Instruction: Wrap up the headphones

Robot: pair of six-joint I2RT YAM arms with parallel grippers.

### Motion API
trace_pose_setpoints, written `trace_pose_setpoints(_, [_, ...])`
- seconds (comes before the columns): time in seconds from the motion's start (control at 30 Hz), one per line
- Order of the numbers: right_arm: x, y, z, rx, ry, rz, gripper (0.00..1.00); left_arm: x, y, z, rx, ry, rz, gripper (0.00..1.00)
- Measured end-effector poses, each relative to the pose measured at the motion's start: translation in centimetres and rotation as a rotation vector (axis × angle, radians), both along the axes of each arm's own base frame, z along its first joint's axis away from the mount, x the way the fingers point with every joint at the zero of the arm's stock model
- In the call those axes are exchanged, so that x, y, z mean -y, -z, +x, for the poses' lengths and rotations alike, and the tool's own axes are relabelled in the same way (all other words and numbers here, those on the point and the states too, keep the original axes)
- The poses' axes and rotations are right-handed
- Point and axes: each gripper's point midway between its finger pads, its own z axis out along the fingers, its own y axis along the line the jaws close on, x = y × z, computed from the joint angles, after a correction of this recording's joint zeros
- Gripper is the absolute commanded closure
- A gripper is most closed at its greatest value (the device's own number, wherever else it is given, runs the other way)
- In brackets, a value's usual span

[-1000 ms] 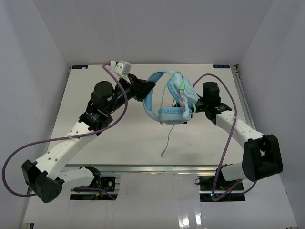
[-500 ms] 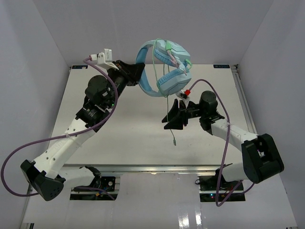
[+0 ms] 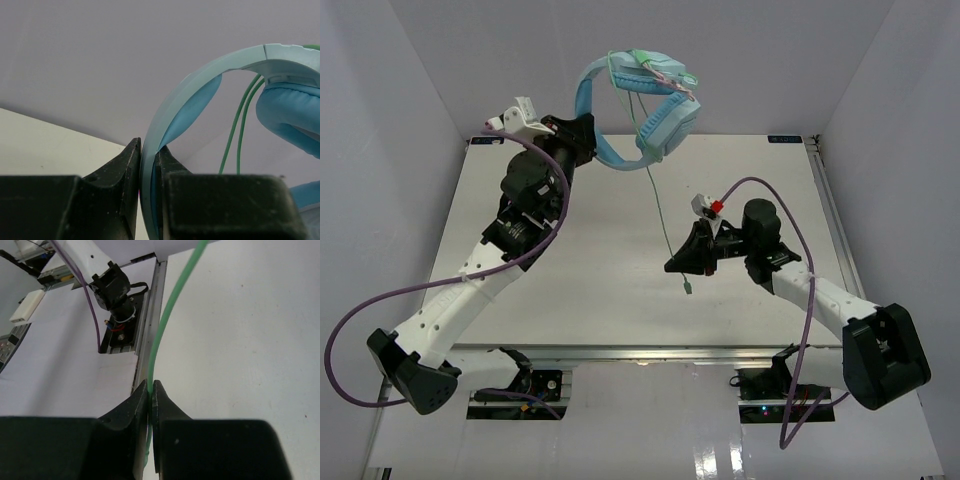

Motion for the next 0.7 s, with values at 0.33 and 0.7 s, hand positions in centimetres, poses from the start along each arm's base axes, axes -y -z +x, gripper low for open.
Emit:
trace_pose_setpoints(0.33, [-0.6,-5.8,4.4,0.484,0.225,-0.276,0.92,-2.8,10.5,4.5,-0.186,-0.312,0.331,1.00])
trace_pose_setpoints(0.7, [5.4,-4.6,11.0,0.952,0.412,-0.743,0.92,0.6,31.0,4.2,-0.558,-0.027,0.863,1.00])
